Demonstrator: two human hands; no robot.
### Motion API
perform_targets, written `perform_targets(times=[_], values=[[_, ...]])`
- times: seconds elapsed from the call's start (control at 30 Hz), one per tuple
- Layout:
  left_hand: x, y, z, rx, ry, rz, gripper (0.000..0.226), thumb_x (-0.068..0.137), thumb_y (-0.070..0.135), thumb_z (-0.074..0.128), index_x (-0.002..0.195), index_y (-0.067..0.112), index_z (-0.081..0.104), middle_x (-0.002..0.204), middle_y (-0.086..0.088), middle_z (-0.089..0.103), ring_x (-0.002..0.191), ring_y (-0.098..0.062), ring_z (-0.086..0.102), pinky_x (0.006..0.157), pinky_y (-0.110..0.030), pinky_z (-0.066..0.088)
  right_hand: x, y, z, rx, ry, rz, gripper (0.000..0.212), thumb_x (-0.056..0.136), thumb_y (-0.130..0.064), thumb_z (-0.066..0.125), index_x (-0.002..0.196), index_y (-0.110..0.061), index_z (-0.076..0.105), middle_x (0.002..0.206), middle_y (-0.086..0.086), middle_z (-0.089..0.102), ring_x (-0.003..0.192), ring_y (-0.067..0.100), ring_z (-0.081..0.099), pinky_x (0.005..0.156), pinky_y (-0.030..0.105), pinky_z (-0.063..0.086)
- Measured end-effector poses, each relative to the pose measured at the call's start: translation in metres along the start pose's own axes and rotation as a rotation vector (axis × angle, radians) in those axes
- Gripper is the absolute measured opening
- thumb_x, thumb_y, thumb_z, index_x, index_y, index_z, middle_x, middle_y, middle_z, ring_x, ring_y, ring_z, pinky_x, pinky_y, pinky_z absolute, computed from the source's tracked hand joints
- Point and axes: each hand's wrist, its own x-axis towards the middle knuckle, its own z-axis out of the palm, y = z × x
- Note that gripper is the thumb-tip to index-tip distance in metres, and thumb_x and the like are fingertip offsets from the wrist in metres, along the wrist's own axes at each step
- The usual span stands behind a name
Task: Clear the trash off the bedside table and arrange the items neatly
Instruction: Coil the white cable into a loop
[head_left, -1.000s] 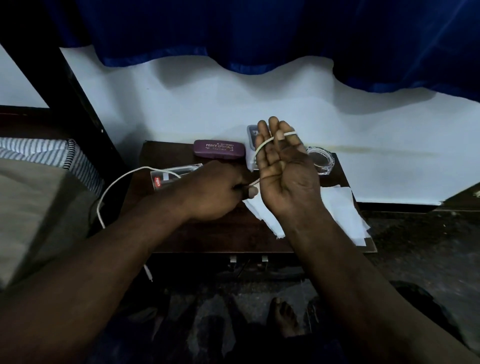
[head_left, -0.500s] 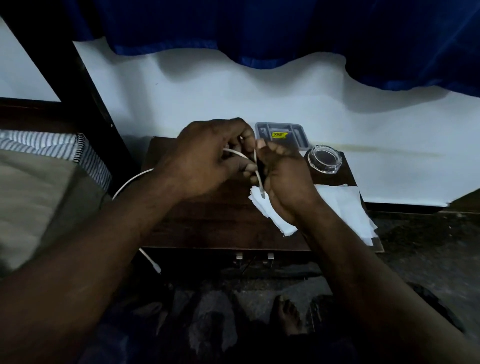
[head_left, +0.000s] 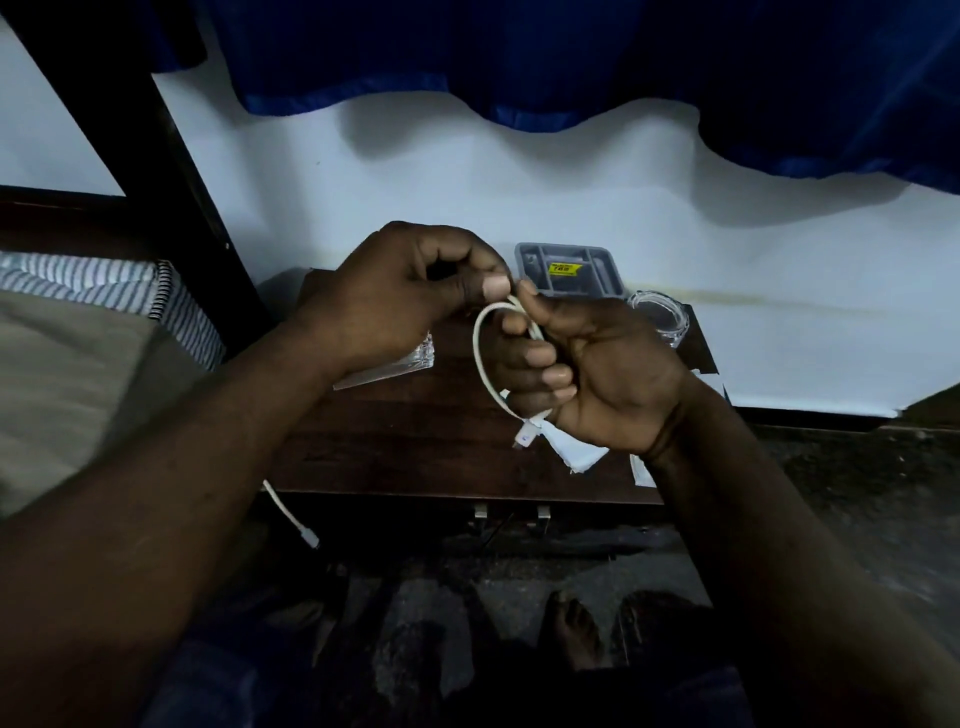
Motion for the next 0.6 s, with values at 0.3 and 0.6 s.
perform_targets(times=[0.3, 0.6], values=[[-0.001, -0.001, 0.023, -0.311, -0.024, -0.217, 0.021, 0.104, 0.006, 0.051, 0.113, -0.008, 0.066, 0.107, -0.048, 0.060, 0.097, -0.065, 0.060, 0.098, -0.070, 0.047, 0.005, 0.001, 0.006, 0.449, -0.124, -0.317, 0.031, 0.103, -0.035, 0.038, 0.089, -0.012, 0.054, 0.067, -0.004, 0.053, 0.055, 0.005, 0.040, 0.054, 0.015, 0.033], [-0.007, -0.016, 0.037, 0.152, -0.393, -0.407, 0.024, 0.106, 0.028, 0.055, 0.101, 0.023, 0.078, 0.076, -0.007, 0.076, 0.058, -0.019, 0.069, 0.057, -0.027, 0.053, 0.015, -0.002, -0.008, 0.605, 0.233, -0.654, 0.034, 0.113, -0.026, 0.040, 0.093, -0.011, 0.064, 0.089, 0.000, 0.072, 0.082, 0.012, 0.073, 0.078, 0.021, 0.054]])
